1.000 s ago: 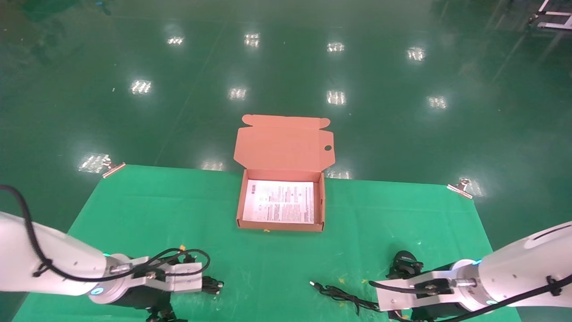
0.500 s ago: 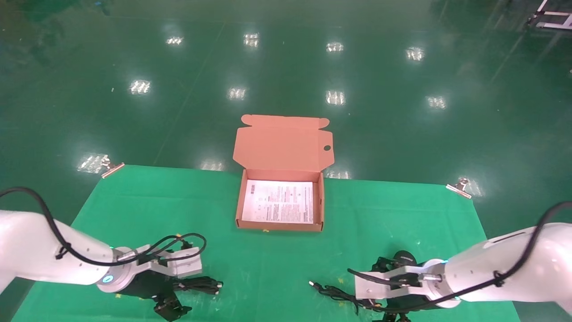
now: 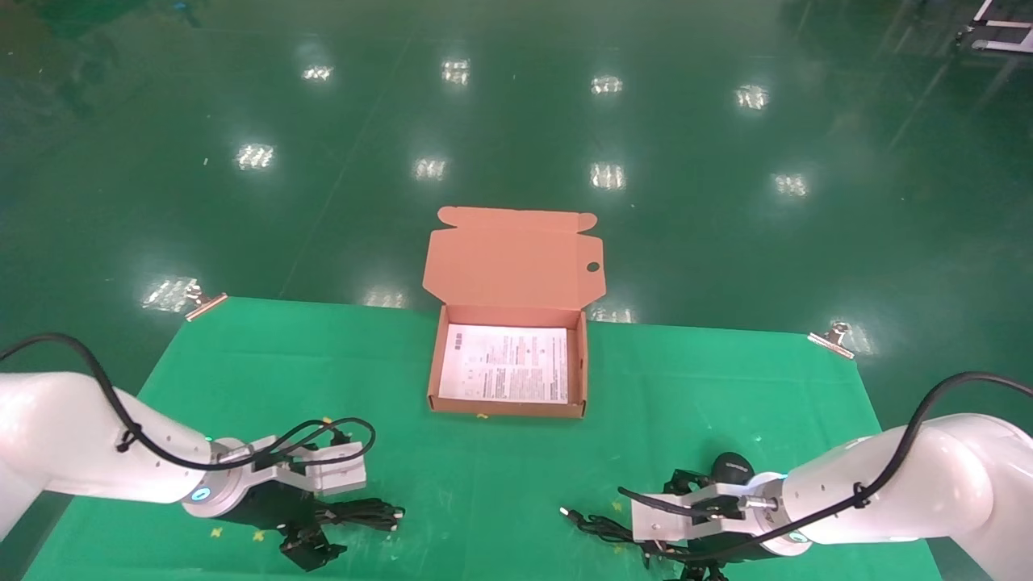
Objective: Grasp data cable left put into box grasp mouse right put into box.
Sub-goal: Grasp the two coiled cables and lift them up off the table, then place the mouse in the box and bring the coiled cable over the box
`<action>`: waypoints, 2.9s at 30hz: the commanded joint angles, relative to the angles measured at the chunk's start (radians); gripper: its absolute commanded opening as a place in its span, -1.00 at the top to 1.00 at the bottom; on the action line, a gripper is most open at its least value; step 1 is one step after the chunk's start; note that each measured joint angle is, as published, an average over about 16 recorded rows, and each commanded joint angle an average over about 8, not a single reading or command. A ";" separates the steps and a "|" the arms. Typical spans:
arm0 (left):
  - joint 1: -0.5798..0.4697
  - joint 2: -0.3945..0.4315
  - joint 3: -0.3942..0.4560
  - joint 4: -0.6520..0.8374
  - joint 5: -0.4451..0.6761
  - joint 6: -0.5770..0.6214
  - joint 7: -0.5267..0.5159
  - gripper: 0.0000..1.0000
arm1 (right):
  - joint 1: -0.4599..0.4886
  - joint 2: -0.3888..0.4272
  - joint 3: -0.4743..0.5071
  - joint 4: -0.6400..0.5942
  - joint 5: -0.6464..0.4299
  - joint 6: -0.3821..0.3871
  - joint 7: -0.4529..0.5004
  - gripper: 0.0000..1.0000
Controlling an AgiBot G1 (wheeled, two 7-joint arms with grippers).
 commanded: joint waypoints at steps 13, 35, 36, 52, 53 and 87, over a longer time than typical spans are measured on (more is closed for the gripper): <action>-0.003 0.005 0.001 0.017 -0.001 -0.007 0.019 1.00 | -0.005 -0.012 0.001 -0.028 0.003 0.013 -0.016 1.00; -0.002 0.003 0.002 0.008 0.001 -0.003 0.016 1.00 | -0.002 -0.008 0.001 -0.018 0.003 0.006 -0.011 1.00; -0.002 0.003 0.002 0.008 0.001 -0.003 0.016 1.00 | -0.002 -0.008 0.001 -0.018 0.003 0.006 -0.011 1.00; -0.004 -0.001 0.000 0.003 -0.001 -0.004 0.018 1.00 | 0.008 -0.001 0.006 -0.012 0.002 0.010 -0.005 1.00; -0.006 -0.003 -0.001 -0.002 0.000 -0.005 0.020 1.00 | 0.015 0.003 0.010 -0.006 0.000 0.013 0.001 1.00; -0.179 0.005 -0.101 -0.448 0.302 -0.268 -0.225 1.00 | 0.440 -0.217 0.173 -0.014 -0.123 0.350 -0.001 1.00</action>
